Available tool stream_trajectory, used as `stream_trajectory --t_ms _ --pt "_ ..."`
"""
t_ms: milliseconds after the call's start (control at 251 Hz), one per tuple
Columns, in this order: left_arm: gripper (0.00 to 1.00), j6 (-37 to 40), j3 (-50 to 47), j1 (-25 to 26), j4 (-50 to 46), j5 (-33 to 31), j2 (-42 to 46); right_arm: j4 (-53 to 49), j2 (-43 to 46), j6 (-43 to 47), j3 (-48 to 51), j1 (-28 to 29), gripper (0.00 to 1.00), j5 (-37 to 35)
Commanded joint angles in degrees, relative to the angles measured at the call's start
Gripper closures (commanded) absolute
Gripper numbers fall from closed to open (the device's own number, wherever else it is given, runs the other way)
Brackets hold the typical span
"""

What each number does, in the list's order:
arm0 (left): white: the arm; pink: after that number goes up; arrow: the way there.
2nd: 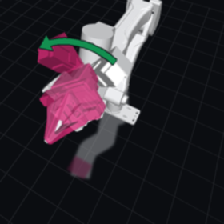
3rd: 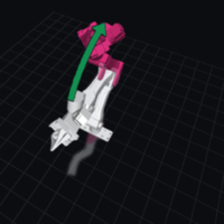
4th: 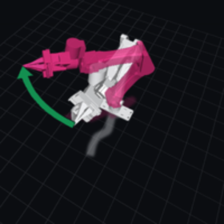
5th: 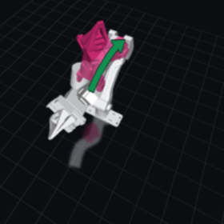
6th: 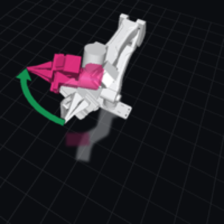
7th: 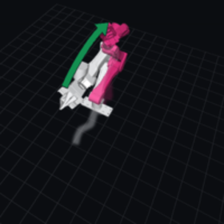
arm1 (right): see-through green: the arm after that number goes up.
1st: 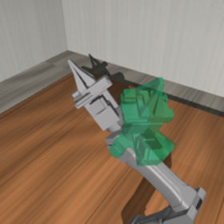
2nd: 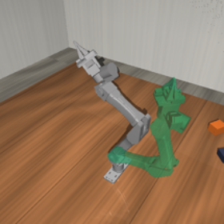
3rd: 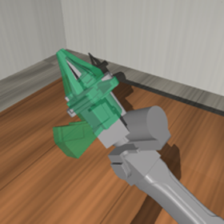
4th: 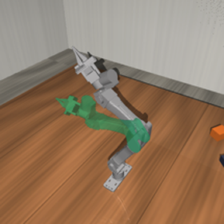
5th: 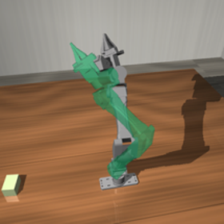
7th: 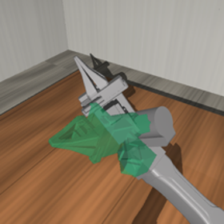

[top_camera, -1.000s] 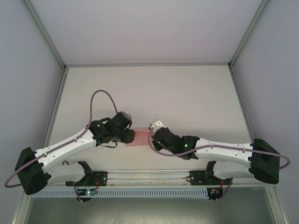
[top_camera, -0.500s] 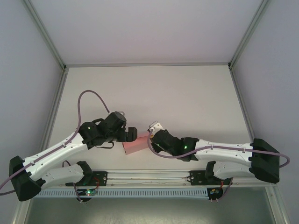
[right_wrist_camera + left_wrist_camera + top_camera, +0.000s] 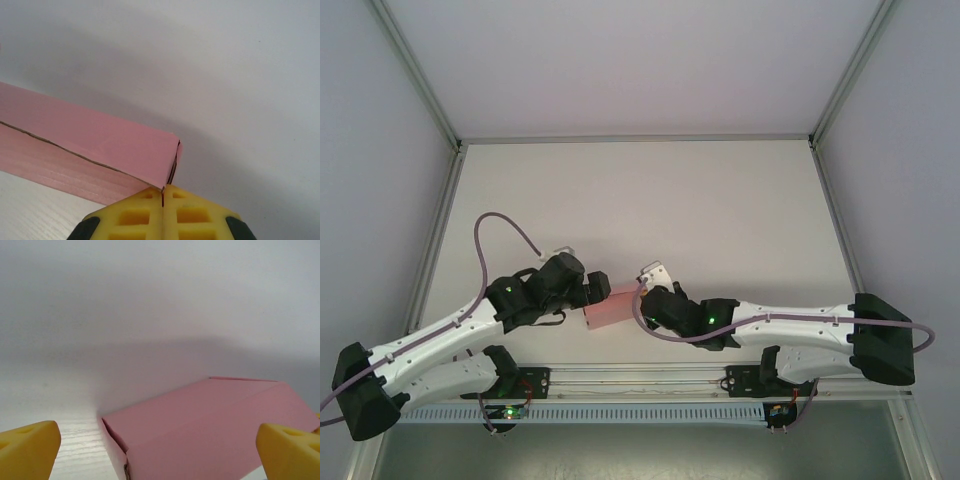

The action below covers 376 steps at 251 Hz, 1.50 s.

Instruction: Assemble paper box

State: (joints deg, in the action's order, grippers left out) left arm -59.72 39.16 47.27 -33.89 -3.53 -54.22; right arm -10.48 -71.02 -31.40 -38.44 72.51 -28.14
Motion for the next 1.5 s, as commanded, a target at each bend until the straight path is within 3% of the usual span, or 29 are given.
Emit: stream_trajectory --t_ms 0,239,335,543,722,778,1062,1325,1497 --pt "0.03 -3.69 -1.84 0.26 7.64 0.59 -0.45 -4.1 -2.94 -3.39 -1.57 1.39 1.0 -2.21" --pt "0.17 -6.53 -7.87 0.18 11.67 -1.74 0.73 -3.52 -1.94 -5.75 -0.63 1.93 1.0 -3.07" --pt "0.29 -6.96 -10.13 0.2 14.22 -1.26 1.81 -2.09 0.26 -5.58 0.93 1.84 1.0 -2.43" --pt "0.36 -6.51 -13.05 0.25 17.83 -0.74 1.9 2.66 3.14 -4.11 3.5 1.69 0.95 0.56" --pt "0.44 -5.84 -14.03 0.28 20.02 -0.5 0.35 3.05 4.7 -2.95 3.56 0.7 0.71 2.49" --pt "0.45 -5.6 -14.0 0.27 19.99 -0.63 0.36 3.33 5.59 -2.33 3.29 0.29 0.59 3.54" --pt "0.47 -4.75 -15.9 0.98 22.74 -2.15 1.11 10.85 11.14 0.11 4.77 -3.63 0.37 8.02" --pt "0.48 -3.84 -16.31 1.96 23.96 -2.98 1.17 8.63 8.52 -4.15 6.23 -7.18 0.37 6.92" --pt "0.48 -3.53 -17.9 2.86 25.03 -3.11 3.06 9.81 5.8 -5.9 9.17 -6.69 0.41 12.52"
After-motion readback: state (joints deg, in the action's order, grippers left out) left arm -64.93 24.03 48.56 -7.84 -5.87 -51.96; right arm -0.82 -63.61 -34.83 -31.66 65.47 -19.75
